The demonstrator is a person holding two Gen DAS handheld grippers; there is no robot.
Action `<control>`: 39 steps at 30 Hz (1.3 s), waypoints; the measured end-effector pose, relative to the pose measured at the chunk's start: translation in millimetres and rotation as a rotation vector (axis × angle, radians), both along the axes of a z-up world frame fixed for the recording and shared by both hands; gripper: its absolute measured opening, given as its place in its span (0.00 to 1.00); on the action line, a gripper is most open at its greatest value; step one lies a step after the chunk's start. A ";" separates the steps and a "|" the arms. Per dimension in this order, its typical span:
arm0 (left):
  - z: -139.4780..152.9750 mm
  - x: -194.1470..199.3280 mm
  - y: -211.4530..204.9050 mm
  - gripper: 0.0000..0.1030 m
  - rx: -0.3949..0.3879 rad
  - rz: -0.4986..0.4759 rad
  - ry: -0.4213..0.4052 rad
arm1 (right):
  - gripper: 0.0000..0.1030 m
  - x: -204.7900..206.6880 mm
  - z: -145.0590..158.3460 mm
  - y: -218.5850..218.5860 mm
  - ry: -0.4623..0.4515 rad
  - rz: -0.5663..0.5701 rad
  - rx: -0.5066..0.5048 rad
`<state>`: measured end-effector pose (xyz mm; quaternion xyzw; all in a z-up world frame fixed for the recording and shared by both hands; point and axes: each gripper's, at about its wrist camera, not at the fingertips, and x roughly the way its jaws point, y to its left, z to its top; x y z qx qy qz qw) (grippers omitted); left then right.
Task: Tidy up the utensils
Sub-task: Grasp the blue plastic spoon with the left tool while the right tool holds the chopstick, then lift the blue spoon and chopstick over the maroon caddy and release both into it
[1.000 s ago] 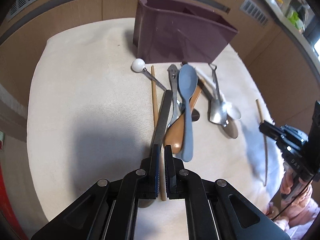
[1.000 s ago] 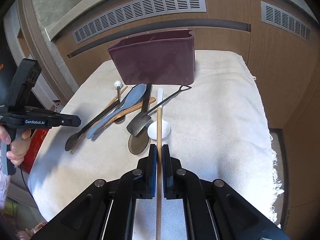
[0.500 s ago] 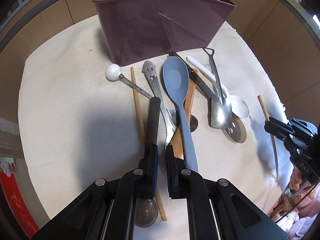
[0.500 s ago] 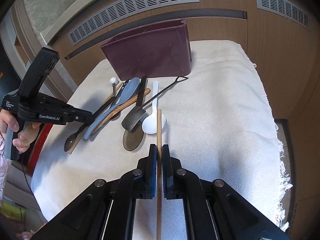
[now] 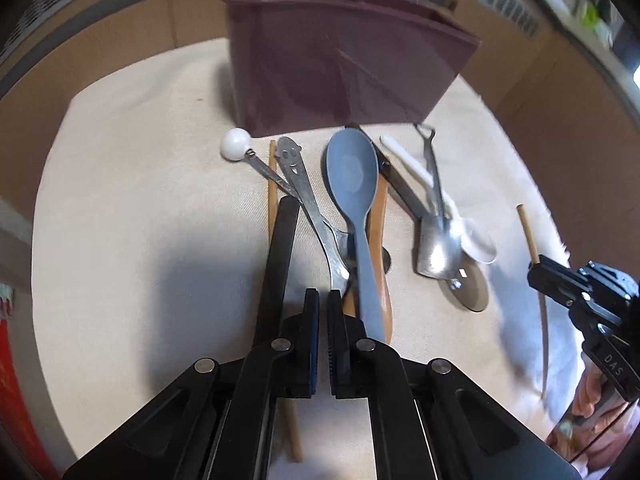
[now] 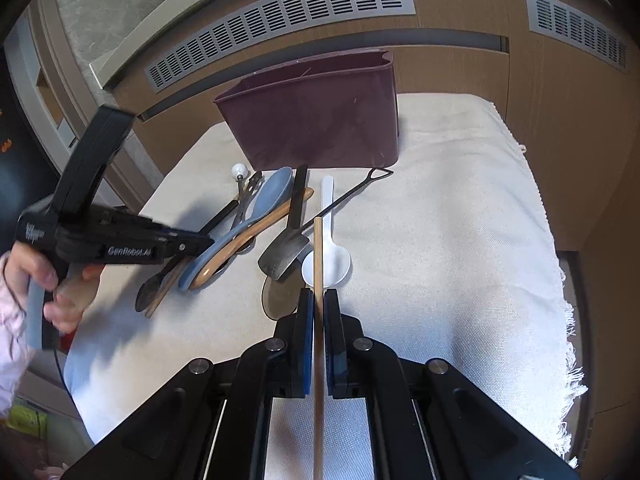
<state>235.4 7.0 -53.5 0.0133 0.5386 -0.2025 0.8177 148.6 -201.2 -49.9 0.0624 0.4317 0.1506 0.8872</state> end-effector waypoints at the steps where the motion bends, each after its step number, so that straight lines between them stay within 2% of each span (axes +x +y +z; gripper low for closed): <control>1: 2.9 -8.6 4.0 0.03 -0.033 0.027 -0.031 | 0.04 -2.1 1.5 -0.1 -0.009 -0.002 -0.002; 4: 10.8 -31.3 16.6 0.03 -0.138 0.100 -0.100 | 0.04 -7.0 6.3 -0.8 -0.030 -0.007 -0.003; 7: 15.2 -38.7 17.1 0.03 -0.131 0.100 -0.141 | 0.04 -7.3 7.4 0.7 -0.023 -0.001 -0.016; 10: 17.9 -28.9 9.8 0.05 -0.147 0.023 -0.073 | 0.04 -9.4 7.7 -0.3 -0.017 0.004 -0.022; 12: 13.7 -12.5 -0.9 0.08 -0.160 0.037 -0.028 | 0.04 -10.0 7.8 -0.6 -0.012 0.003 -0.021; 14: 13.3 -1.0 -8.2 0.19 -0.134 0.069 -0.025 | 0.04 -10.4 7.1 -0.1 -0.012 0.004 -0.016; 16: 14.6 10.9 -15.7 0.44 -0.136 0.076 -0.017 | 0.04 -10.4 5.9 1.3 -0.014 0.012 -0.022; 18: 15.0 27.7 -28.6 0.53 -0.125 0.072 -0.009 | 0.04 -9.3 3.7 2.8 -0.011 0.020 -0.034; 20: 13.1 46.3 -47.3 0.56 -0.073 0.046 -0.004 | 0.04 -7.4 1.3 2.2 -0.008 0.020 -0.032; 24: -2.7 78.7 -77.1 0.57 0.095 0.046 0.005 | 0.04 -5.7 -3.2 -1.8 -0.004 0.009 -0.026; 26: -8.1 84.3 -85.9 0.57 0.123 0.034 -0.013 | 0.04 -5.2 -4.5 -3.5 -0.007 0.004 -0.031; 27: -8.1 84.3 -87.7 0.55 0.117 0.031 -0.028 | 0.04 -4.5 -5.0 -4.0 -0.006 0.002 -0.031; 28: -7.6 82.5 -88.3 0.42 0.110 0.033 -0.044 | 0.04 -3.4 -5.4 -5.3 -0.006 0.000 -0.027; 29: -6.3 78.8 -87.4 0.34 0.093 0.031 -0.058 | 0.04 -3.0 -5.2 -6.1 -0.015 -0.004 -0.027; 34: 5.6 38.1 -65.6 0.34 0.035 0.057 -0.154 | 0.04 -3.1 -0.3 -6.0 -0.038 -0.006 -0.007; 39: 47.4 -25.5 -26.9 0.34 -0.077 0.162 -0.349 | 0.04 -9.0 12.1 -5.7 -0.074 -0.013 0.027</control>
